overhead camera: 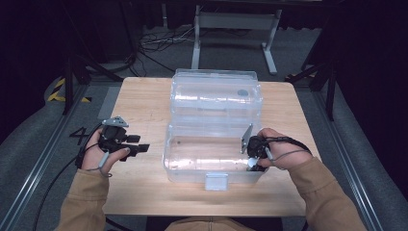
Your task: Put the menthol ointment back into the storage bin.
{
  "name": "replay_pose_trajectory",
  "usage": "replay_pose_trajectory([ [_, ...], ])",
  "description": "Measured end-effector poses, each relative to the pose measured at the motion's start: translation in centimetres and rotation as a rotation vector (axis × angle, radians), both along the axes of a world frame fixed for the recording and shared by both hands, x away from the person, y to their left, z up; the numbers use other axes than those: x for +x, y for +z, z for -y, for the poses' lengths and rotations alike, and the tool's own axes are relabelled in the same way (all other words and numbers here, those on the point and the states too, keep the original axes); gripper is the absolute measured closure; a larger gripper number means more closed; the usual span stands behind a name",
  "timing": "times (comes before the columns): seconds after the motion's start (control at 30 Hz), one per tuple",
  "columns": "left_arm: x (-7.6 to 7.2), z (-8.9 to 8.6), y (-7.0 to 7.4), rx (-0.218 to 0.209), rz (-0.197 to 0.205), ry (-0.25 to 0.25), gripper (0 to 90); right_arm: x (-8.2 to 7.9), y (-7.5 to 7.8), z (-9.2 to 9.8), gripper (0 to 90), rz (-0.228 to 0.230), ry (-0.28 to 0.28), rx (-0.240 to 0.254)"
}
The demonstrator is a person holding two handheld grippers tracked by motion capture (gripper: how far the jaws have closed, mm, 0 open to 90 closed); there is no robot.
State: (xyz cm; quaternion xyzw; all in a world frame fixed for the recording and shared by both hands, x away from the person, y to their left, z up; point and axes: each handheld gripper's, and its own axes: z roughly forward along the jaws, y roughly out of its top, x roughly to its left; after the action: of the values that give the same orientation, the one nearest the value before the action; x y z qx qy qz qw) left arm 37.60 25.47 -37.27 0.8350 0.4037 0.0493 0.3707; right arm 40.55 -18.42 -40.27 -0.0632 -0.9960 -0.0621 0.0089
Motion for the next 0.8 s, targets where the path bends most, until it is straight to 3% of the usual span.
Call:
replay_pose_trajectory([
  [0.8,0.18,-0.09,-0.28,0.001,-0.011,0.002,44.3,0.46,-0.45,-0.55,50.0,-0.032,0.003,-0.046],
])
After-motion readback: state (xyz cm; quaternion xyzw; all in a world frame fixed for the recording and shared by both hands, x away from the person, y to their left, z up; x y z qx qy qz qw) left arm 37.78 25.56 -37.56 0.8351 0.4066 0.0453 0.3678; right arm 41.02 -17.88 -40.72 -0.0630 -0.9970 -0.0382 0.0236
